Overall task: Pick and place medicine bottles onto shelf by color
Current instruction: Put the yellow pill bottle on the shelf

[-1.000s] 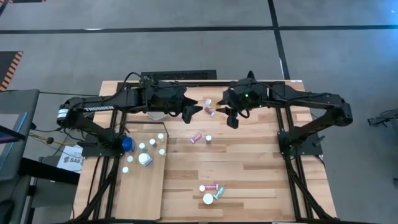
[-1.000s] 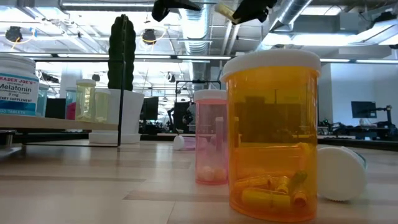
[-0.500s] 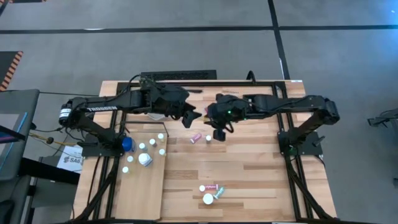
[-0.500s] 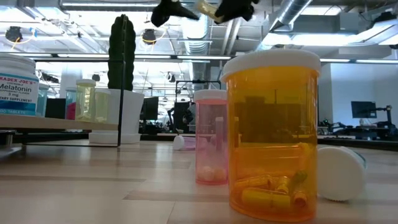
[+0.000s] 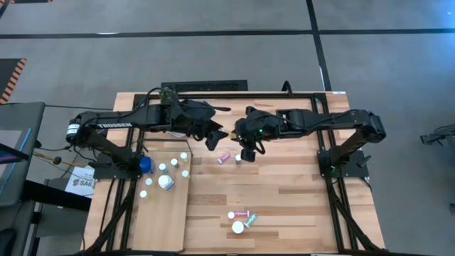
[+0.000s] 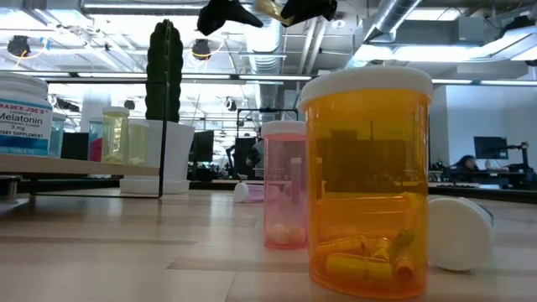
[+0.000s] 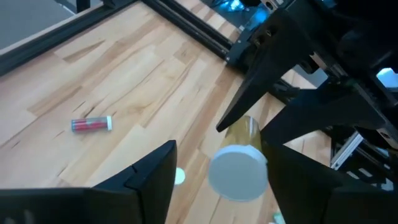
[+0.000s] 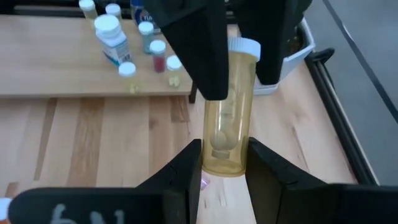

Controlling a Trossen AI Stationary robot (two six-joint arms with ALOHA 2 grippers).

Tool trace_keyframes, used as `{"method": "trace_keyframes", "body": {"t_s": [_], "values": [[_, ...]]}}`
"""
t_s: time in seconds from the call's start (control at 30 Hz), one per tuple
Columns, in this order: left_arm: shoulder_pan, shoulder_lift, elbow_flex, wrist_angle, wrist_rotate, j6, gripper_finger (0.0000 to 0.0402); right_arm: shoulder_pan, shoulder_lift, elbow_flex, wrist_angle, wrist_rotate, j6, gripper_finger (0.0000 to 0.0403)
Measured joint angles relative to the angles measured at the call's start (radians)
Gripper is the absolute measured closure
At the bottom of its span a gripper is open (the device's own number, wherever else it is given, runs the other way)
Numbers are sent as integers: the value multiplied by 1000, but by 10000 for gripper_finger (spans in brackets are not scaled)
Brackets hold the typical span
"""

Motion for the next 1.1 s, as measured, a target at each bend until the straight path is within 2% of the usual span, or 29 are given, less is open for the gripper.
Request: {"method": "trace_keyframes", "body": {"t_s": [0.43, 0.57, 0.7, 0.83, 0.93, 1.1], "values": [[0, -1, 0, 9, 37, 5, 296, -7, -3, 0, 9, -1, -9, 283], [-1, -1, 0, 24, 43, 5, 311, -7, -11, 0, -5, -3, -7, 271], [0, 0, 0, 32, 35, 5, 308, -7, -16, 2, -59, -12, 24, 236], [0, 0, 0, 59, 32, -4, 306, -7, -18, 47, -180, -38, 35, 189], [0, 0, 0, 66, 29, -28, 307, -6, -18, 111, -379, -37, 35, 162], [-23, 7, 0, 65, 30, -131, 305, -8, -40, 176, -630, -35, 52, 155]]}}
